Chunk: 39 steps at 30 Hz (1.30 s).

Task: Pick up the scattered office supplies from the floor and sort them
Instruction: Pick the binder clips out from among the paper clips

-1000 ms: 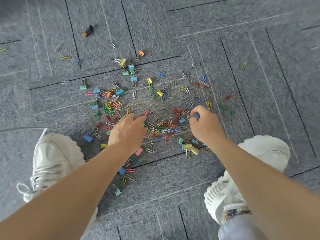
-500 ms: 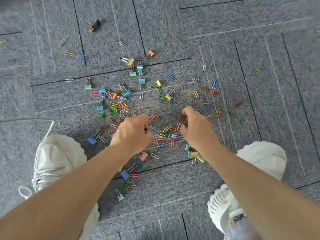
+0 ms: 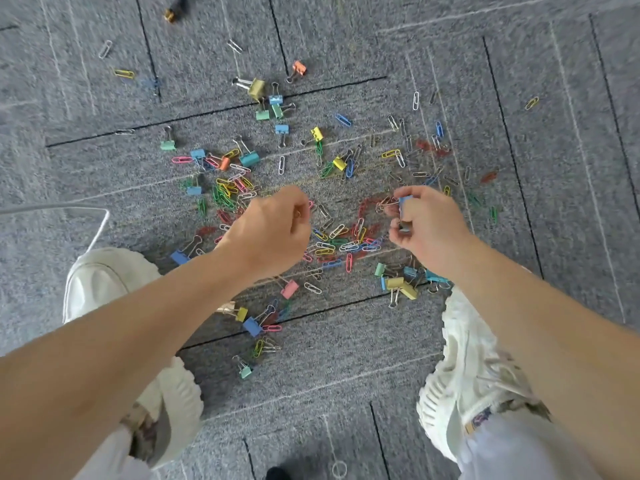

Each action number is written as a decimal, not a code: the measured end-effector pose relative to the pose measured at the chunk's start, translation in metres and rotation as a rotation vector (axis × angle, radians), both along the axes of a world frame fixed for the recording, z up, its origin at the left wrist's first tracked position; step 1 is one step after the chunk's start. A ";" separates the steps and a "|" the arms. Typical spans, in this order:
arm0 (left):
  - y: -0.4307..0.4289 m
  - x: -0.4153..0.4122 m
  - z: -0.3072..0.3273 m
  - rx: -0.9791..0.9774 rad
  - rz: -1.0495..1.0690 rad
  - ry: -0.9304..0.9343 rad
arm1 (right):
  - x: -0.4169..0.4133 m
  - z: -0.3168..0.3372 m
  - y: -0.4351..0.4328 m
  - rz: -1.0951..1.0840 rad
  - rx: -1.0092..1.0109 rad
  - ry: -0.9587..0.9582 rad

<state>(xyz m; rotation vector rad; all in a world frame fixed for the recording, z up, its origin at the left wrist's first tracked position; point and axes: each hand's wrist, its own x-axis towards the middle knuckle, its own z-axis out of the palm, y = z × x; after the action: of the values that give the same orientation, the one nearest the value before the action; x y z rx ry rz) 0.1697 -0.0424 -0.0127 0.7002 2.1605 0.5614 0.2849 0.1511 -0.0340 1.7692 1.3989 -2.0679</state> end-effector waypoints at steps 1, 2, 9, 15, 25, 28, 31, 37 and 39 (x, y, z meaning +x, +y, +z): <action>0.002 0.002 0.001 0.013 -0.028 -0.034 | 0.003 0.003 0.003 -0.123 -0.147 0.045; 0.003 0.004 0.003 0.008 -0.056 -0.064 | 0.007 0.006 0.006 -0.208 -0.259 0.094; -0.007 0.005 0.001 -0.279 -0.276 -0.186 | 0.030 0.013 0.019 -0.002 -0.411 0.124; -0.021 0.012 -0.008 -0.489 -0.551 0.075 | 0.048 0.016 0.003 1.120 0.426 -0.256; -0.016 0.016 -0.016 -0.404 -0.442 0.095 | 0.049 0.010 -0.023 1.437 0.754 -0.512; -0.002 0.019 -0.010 -0.296 -0.384 -0.003 | 0.053 0.009 -0.020 1.476 0.724 -0.448; 0.019 0.028 -0.004 -0.168 -0.205 -0.166 | 0.062 0.006 -0.011 1.483 0.679 -0.344; 0.052 0.045 -0.012 -0.140 -0.257 -0.287 | 0.075 0.020 0.022 0.754 0.251 -0.028; 0.056 0.053 -0.014 -0.144 -0.261 -0.320 | 0.079 0.026 0.036 0.398 -0.052 0.071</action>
<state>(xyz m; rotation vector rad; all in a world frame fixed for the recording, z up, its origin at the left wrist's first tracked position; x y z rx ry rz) 0.2223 0.0137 -0.0271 0.7436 1.7607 0.3481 0.3637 0.1876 -0.0083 1.2793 1.5482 -1.9449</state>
